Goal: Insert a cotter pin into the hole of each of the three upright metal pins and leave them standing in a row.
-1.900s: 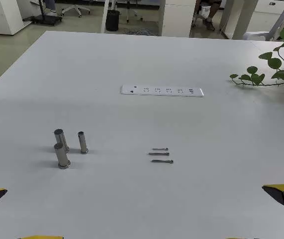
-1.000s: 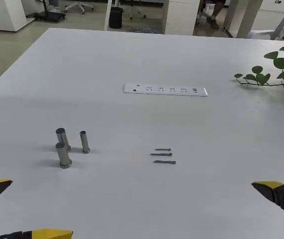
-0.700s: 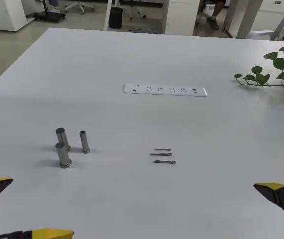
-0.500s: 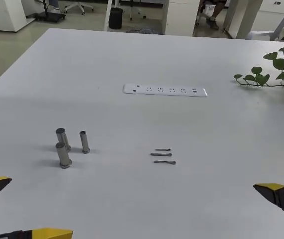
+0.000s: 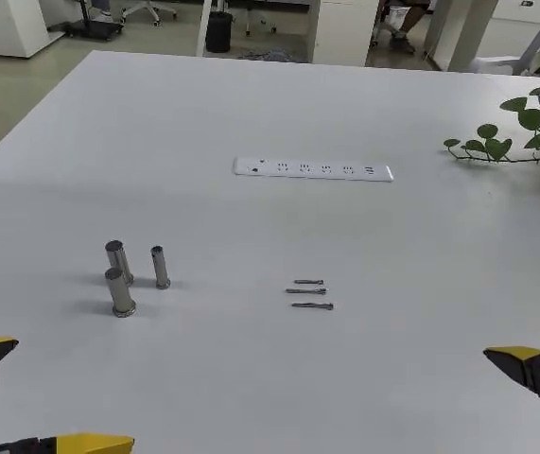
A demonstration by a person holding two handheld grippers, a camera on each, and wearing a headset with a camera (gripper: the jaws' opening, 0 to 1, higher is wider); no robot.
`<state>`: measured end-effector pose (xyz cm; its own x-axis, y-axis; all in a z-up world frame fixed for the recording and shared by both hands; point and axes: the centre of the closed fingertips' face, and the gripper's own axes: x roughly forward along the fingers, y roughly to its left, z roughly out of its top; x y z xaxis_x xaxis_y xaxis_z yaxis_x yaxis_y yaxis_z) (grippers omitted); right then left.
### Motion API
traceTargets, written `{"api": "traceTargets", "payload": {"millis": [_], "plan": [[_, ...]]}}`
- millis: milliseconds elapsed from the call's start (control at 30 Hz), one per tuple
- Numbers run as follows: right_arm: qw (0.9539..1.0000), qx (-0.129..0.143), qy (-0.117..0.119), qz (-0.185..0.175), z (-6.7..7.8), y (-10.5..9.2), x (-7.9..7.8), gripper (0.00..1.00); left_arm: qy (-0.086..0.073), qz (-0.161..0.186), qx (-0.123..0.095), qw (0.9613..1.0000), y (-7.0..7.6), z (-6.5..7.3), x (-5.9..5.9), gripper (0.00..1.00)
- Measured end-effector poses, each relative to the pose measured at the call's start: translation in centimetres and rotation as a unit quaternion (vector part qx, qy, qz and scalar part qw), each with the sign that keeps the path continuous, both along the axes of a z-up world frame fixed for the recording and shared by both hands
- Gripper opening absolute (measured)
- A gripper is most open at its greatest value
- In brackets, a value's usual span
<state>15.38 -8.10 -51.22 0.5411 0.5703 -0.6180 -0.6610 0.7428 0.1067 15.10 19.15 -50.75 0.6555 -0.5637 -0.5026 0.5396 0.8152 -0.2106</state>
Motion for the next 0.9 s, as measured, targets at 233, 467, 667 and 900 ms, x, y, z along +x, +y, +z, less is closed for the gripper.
{"api": "traceTargets", "payload": {"millis": [233, 467, 667, 900], "plan": [[1.0, 0.003, 0.0, -0.007, 0.0, 0.0, 0.2, 0.98, 0.001, -0.003, -0.001, 1.0, 0.0, -0.1, 0.2, 0.99], [0.9999, 0.001, 0.002, -0.013, -0.1, -0.1, 0.4, 0.98, 0.005, -0.004, -0.003, 1.0, 0.0, -0.5, 0.4, 0.99], [0.9999, -0.003, 0.006, -0.011, -0.3, 0.1, 0.5, 0.98, 0.007, -0.007, -0.004, 0.9999, 0.1, -0.7, 0.7, 0.99], [0.9999, -0.005, 0.01, -0.009, -0.5, 0.6, 0.7, 0.98, 0.001, -0.01, -0.003, 0.9999, 0.3, -0.7, 1.3, 0.97]]}}
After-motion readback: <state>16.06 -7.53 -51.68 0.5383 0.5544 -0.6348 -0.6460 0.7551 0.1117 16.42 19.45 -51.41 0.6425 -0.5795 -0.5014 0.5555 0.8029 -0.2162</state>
